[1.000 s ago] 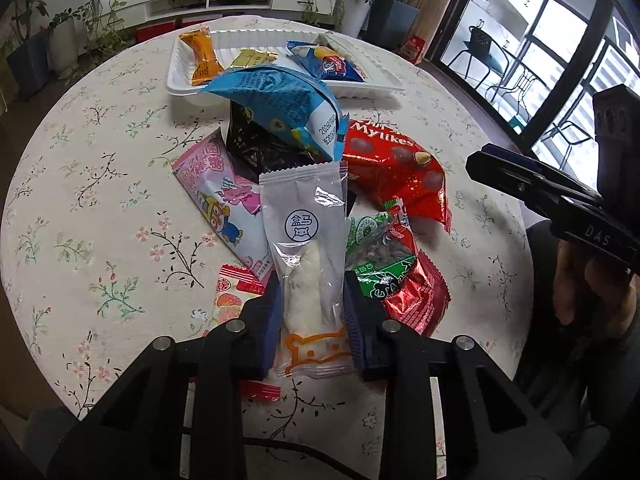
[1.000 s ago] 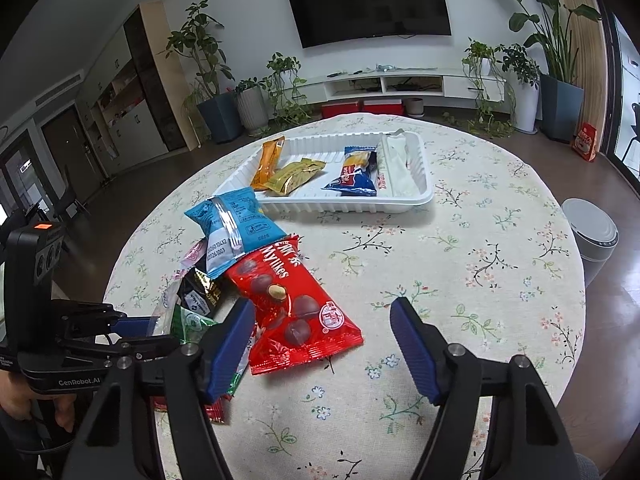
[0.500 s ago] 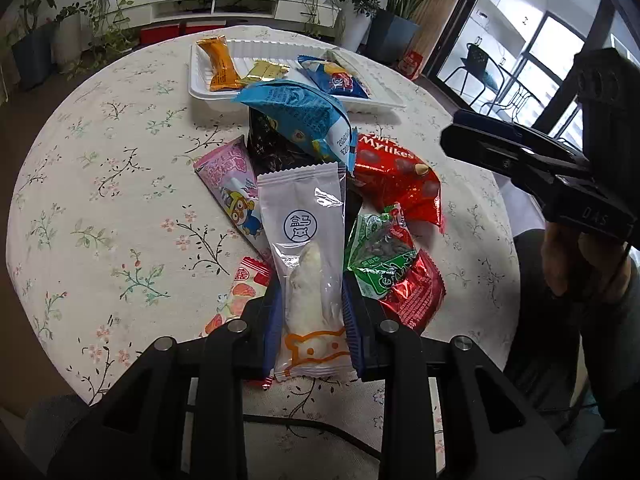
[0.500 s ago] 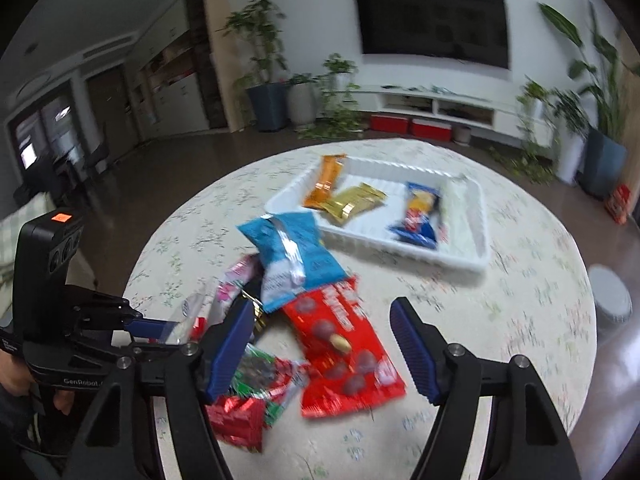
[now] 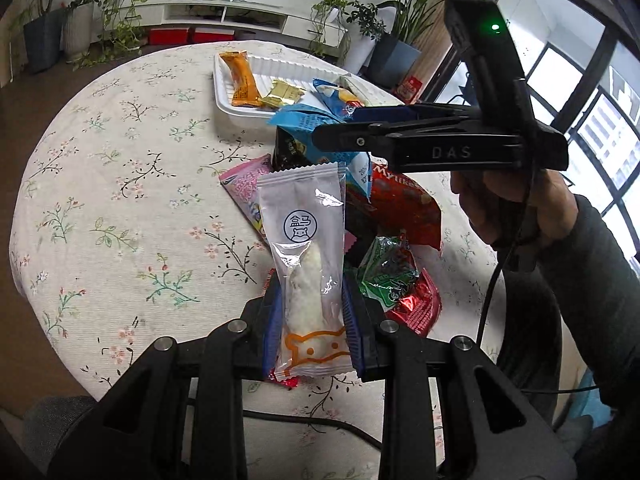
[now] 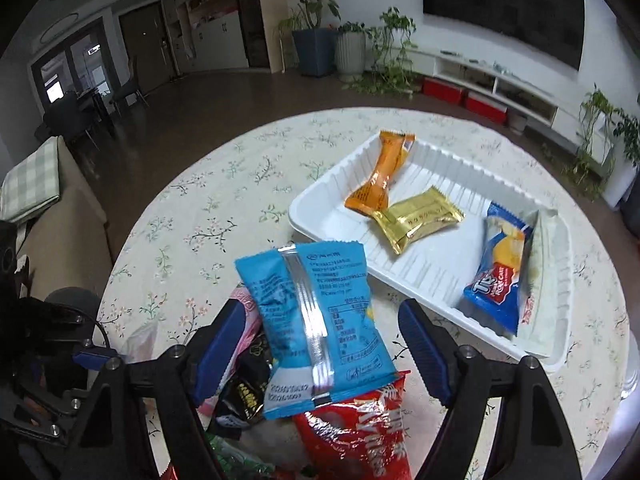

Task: Organize snacks
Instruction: 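Grasp the white logo packet with the left tool while the right tool grasps the blue chip bag, then carry both packets over the white tray and open both tools to release, then move both tools back over the remaining snack pile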

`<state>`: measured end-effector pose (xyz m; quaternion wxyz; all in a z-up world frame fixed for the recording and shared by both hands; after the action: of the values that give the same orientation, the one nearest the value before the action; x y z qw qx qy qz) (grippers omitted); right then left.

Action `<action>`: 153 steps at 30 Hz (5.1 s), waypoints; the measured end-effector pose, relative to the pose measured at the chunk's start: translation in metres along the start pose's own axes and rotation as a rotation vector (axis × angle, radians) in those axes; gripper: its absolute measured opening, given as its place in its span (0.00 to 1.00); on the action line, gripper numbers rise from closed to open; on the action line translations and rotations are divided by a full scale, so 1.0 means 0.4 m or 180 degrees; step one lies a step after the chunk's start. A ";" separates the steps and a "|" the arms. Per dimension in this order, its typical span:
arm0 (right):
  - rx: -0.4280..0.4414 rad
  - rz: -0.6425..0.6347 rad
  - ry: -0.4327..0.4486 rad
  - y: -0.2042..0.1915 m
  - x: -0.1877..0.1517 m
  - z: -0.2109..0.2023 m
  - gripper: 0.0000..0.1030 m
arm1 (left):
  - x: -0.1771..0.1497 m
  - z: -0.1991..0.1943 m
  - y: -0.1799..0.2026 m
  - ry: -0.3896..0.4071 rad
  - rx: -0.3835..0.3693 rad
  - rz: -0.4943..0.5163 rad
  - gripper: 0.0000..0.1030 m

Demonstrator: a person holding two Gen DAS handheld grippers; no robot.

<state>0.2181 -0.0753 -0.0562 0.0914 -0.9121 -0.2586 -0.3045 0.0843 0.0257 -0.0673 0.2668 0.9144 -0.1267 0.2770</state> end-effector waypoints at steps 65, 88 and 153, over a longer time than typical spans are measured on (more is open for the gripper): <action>-0.0566 0.1296 0.0244 0.364 0.230 0.039 0.42 | 0.596 0.329 -0.079 -0.0230 0.0442 0.0399 0.25; -0.0949 0.0709 -0.0181 0.291 0.200 0.246 0.44 | 0.548 0.435 -0.113 -0.0467 0.0669 0.0516 0.26; -0.0696 0.1559 0.0859 0.151 -0.317 -0.222 0.90 | 0.137 0.115 -0.063 -0.0360 0.1004 -0.0231 0.62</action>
<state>0.1184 -0.2083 -0.0624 0.0969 -0.9031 0.0178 -0.4179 0.1586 0.0163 -0.0787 0.1223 0.9630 -0.0634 0.2317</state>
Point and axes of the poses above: each gripper's, at about its wrist camera, not at the fingertips, and z roughly the way its jaws point, y to its right, x to its top, the point moved 2 cm from there along z, roughly the way its jaws point, and after that the axes turned 6 degrees about -x, right-handed, at the moved point
